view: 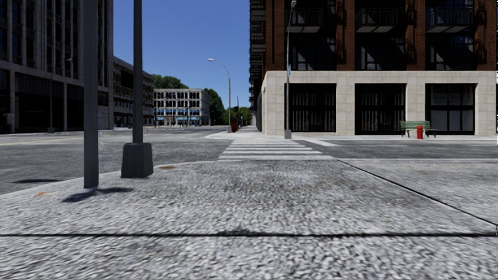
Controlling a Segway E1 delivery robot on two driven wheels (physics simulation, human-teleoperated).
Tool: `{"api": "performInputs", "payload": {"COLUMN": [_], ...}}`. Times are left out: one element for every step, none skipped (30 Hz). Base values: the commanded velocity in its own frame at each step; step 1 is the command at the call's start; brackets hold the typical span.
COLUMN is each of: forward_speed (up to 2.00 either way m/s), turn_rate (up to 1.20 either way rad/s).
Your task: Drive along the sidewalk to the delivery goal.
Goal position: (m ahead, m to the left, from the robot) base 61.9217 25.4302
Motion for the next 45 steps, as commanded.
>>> {"api": "performInputs", "payload": {"forward_speed": [2.0,2.0,2.0,2.0,2.0,2.0,2.0,2.0,2.0,2.0,2.0,2.0,2.0,2.0,2.0,2.0,2.0,2.0,2.0,2.0,2.0,2.0,2.0,2.0,2.0,2.0,2.0,2.0,2.0,2.0,2.0,2.0,2.0,2.0,2.0,2.0,2.0,2.0,2.0,2.0,2.0,2.0,2.0,2.0,2.0], "turn_rate": [-0.29,-0.29,-0.29,-0.24,-0.02,-0.02,0.0,0.0,0.0,0.0,0.0,0.0,0.0,0.0,0.0,0.0,0.0,0.0,0.0,0.0,0.0,0.0,0.0,0.0,0.0,0.0,0.0,0.0,0.0,0.0,0.0,0.0,0.0,0.0,0.0,0.0,0.0,0.0,0.0,0.0,0.0,0.0,0.0,0.0,0.0]}}
